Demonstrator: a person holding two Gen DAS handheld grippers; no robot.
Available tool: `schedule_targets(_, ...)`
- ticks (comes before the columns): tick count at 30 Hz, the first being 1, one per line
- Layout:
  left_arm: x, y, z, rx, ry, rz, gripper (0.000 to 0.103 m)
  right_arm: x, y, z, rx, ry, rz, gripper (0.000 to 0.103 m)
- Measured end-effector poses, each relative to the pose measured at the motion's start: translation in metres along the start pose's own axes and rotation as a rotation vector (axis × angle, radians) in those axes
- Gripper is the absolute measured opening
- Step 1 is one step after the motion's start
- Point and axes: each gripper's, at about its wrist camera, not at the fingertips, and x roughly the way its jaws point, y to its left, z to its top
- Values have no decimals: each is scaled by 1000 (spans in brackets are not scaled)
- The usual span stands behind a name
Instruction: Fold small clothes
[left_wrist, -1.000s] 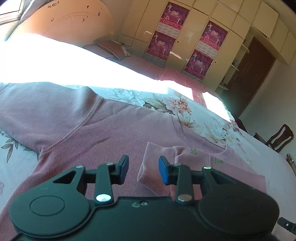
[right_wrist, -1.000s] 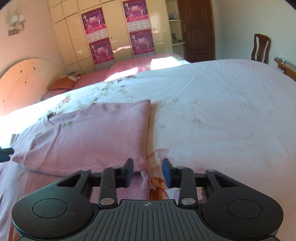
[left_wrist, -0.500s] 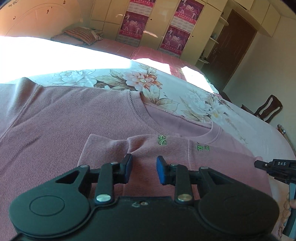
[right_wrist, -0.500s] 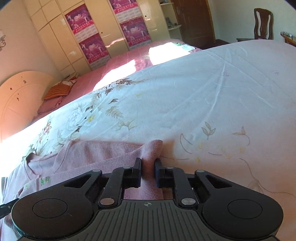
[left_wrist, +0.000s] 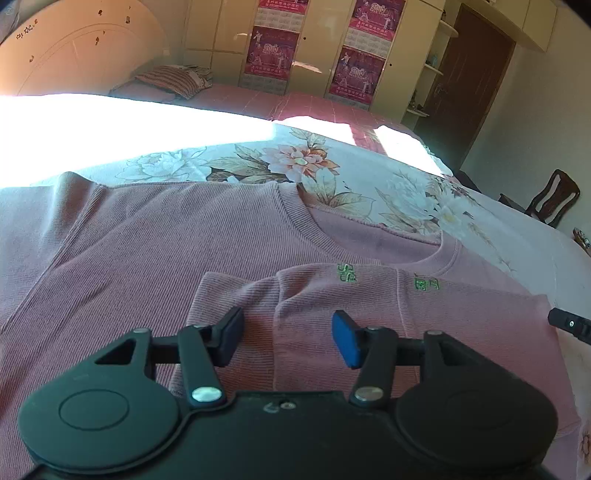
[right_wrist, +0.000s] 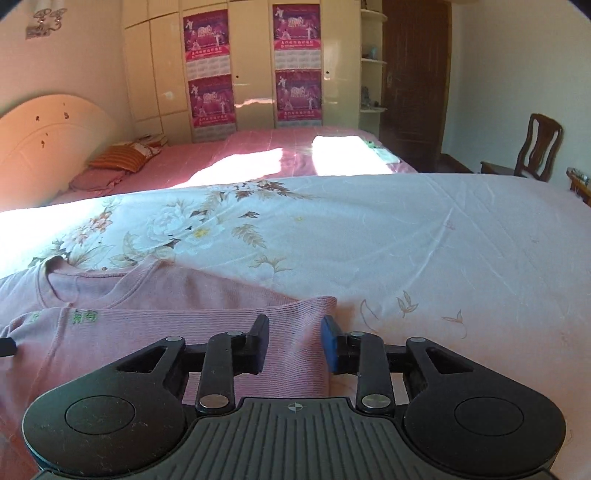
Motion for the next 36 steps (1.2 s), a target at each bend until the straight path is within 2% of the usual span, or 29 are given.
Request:
schedule_targets(1,-4,-1,0,2,5,7,66,1,5,-7,-27,40,21,32)
schedule_targets(3,-13,3,-1,-7,10,22,81,5,12,-20,-73,96,-3,32)
schedule_targets(6,-33,18,-3,-44,-3,34,85,-5,14,-25,-66,94,-13,32)
schedule_targets(8,-49,39,-5,-99,-1,59,88,-20,20,-20,-30,67,39,32)
schedule_targets(11,-70,72,-9,-178,2,102,89,-33,45,-19,-49,55,107,34)
schedule_targets(13,-87,99,-13,-227,-8,133,89,-39,64,-22,-60,49,146,40)
schedule_targets(14,-97,113,-14,-252,-17,151,89,-43,76,-24,-66,46,171,48)
schedule_targets(15,-106,129,-15,-278,-26,170,88,-45,86,-26,-70,45,187,52)
schedule_targets(19,-132,193,-18,-371,-55,219,87,-54,135,-33,-73,49,272,52)
schedule_targets(23,-136,258,-17,-466,-33,221,72,-59,188,-38,-100,55,321,52)
schedule_targets(29,-134,350,-14,-624,-63,256,71,-50,261,-46,-119,74,341,52)
schedule_targets(33,-122,399,-8,-673,-81,253,56,-36,295,-46,-124,90,341,52)
schedule_targets(36,-115,422,2,-688,-108,231,56,-25,313,-44,-121,99,341,52)
